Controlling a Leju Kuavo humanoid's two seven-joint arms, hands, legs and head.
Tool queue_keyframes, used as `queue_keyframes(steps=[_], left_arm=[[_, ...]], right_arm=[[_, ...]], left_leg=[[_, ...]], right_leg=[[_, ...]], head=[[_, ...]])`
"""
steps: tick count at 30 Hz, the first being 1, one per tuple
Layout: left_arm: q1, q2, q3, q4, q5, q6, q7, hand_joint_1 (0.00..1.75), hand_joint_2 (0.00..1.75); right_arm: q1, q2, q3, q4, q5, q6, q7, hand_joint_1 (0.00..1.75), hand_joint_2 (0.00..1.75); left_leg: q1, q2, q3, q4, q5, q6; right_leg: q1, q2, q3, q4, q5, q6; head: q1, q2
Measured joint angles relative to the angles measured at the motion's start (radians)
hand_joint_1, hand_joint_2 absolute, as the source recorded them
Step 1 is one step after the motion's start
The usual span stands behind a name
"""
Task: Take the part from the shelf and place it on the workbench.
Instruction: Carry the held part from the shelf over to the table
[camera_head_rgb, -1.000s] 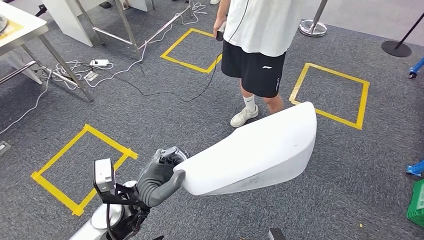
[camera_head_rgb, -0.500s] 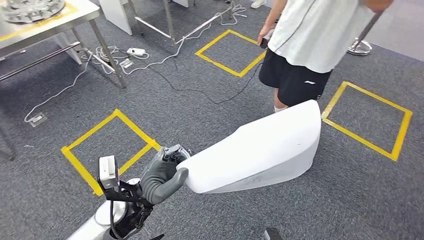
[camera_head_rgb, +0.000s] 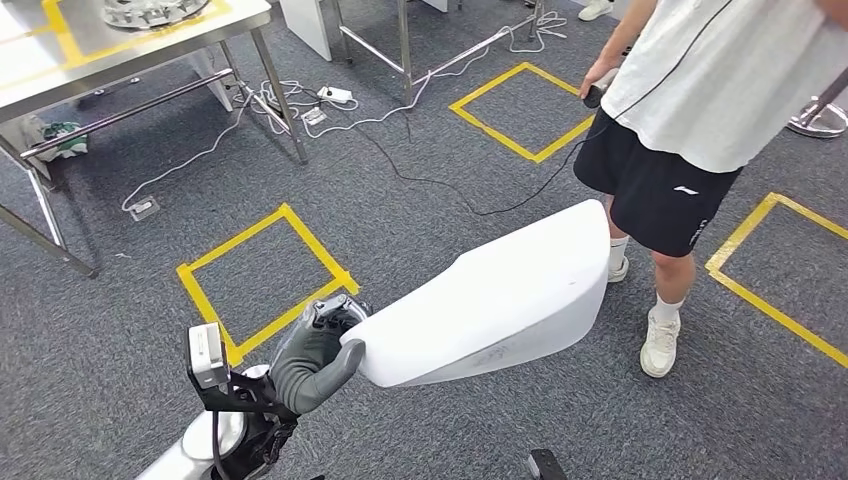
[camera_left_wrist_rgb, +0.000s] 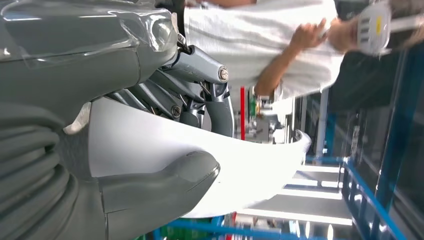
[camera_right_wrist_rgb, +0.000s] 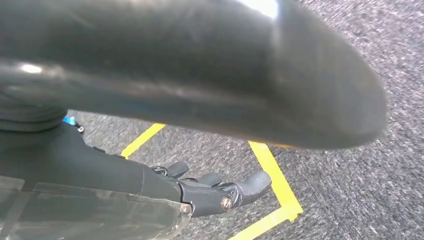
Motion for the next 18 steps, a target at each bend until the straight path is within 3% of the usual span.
queue_keyframes(steps=[1, 2, 3, 4, 6, 8, 10, 12, 14, 15, 17, 18], left_arm=[[0.005, 0.001, 0.002, 0.0, -0.002, 0.001, 0.0, 1.75, 1.75], [0.01, 0.002, 0.004, 0.0, -0.004, 0.002, 0.0, 1.75, 1.75], [0.014, 0.004, 0.006, 0.0, -0.004, 0.002, 0.0, 1.75, 1.75], [0.016, 0.005, 0.009, -0.002, -0.005, 0.002, 0.0, 1.75, 1.75], [0.016, 0.006, 0.014, -0.007, -0.008, 0.002, -0.001, 1.75, 1.75], [0.015, 0.007, 0.018, -0.012, -0.011, 0.003, -0.001, 1.75, 1.75], [0.017, 0.009, 0.021, -0.015, -0.013, 0.003, -0.001, 1.75, 1.75], [0.02, 0.009, 0.024, -0.019, -0.013, 0.003, -0.002, 1.75, 1.75], [0.021, 0.007, 0.024, -0.021, -0.014, 0.003, -0.004, 1.75, 1.75], [0.023, 0.005, 0.023, -0.022, -0.014, 0.003, -0.003, 1.75, 1.75], [0.03, 0.004, 0.023, -0.022, -0.015, 0.003, -0.003, 1.75, 1.75], [0.032, 0.004, 0.023, -0.022, -0.015, 0.003, -0.003, 1.75, 1.75]], right_arm=[[0.0, 0.0, 0.0, 0.0, 0.002, 0.0, 0.001, 0.0, 0.0], [0.0, 0.0, 0.0, 0.0, 0.003, 0.0, 0.002, 0.0, 0.0], [-0.001, 0.0, 0.001, 0.0, 0.004, 0.0, 0.003, 0.0, 0.0], [-0.002, 0.001, 0.001, 0.0, 0.005, 0.0, 0.003, 0.0, 0.0], [-0.006, 0.006, 0.001, 0.0, 0.007, 0.0, 0.006, 0.0, 0.0], [-0.009, 0.011, 0.001, 0.0, 0.01, 0.0, 0.009, 0.0, 0.0], [-0.013, 0.017, 0.002, -0.001, 0.011, 0.0, 0.011, 0.0, 0.0], [-0.016, 0.019, 0.002, -0.001, 0.012, 0.0, 0.013, 0.0, 0.0], [-0.017, 0.016, 0.002, -0.001, 0.013, 0.0, 0.014, 0.0, 0.0], [-0.016, 0.015, 0.002, -0.001, 0.013, 0.0, 0.015, 0.0, 0.0], [-0.012, 0.012, 0.003, 0.0, 0.015, 0.0, 0.017, 0.0, 0.0], [-0.011, 0.01, 0.003, 0.0, 0.016, 0.0, 0.018, 0.0, 0.0]], left_leg=[[0.003, 0.006, -0.029, 0.045, -0.008, -0.002], [0.004, 0.009, -0.04, 0.053, 0.002, -0.002], [0.004, 0.012, -0.029, 0.022, 0.03, 0.001], [0.001, 0.022, 0.002, -0.044, 0.068, 0.009], [-0.013, 0.072, 0.07, -0.178, 0.121, 0.032], [-0.027, 0.099, 0.096, -0.23, 0.128, 0.048], [-0.026, 0.075, 0.103, -0.245, 0.132, 0.054], [-0.019, 0.047, 0.123, -0.274, 0.145, 0.062], [-0.013, 0.019, 0.137, -0.289, 0.153, 0.065], [-0.012, 0.004, 0.137, -0.289, 0.153, 0.067], [-0.01, -0.03, 0.137, -0.285, 0.149, 0.063], [-0.006, -0.047, 0.138, -0.281, 0.146, 0.058]], right_leg=[[0.002, -0.012, 0.002, 0.0, -0.004, -0.002], [0.003, -0.023, 0.005, 0.0, -0.007, -0.002], [0.005, -0.035, 0.01, 0.0, -0.011, -0.002], [0.007, -0.046, 0.017, 0.0, -0.016, -0.002], [0.01, -0.067, 0.029, -0.003, -0.024, 0.0], [0.01, -0.088, 0.037, -0.006, -0.03, 0.007], [0.009, -0.107, 0.043, -0.011, -0.034, 0.016], [0.01, -0.074, 0.037, 0.013, -0.047, 0.02], [0.007, -0.015, -0.016, 0.117, -0.086, 0.017], [0.005, 0.0, -0.055, 0.184, -0.108, 0.016], [-0.001, 0.007, -0.107, 0.255, -0.117, 0.029], [-0.005, 0.008, -0.105, 0.234, -0.097, 0.042]], head=[[0.0, 0.0], [0.0, 0.0], [0.0, 0.0], [-0.001, 0.0], [0.002, 0.0], [0.004, 0.0], [0.004, 0.0], [0.006, 0.0], [0.01, 0.0], [0.01, 0.0], [0.012, 0.0], [0.012, 0.0]])
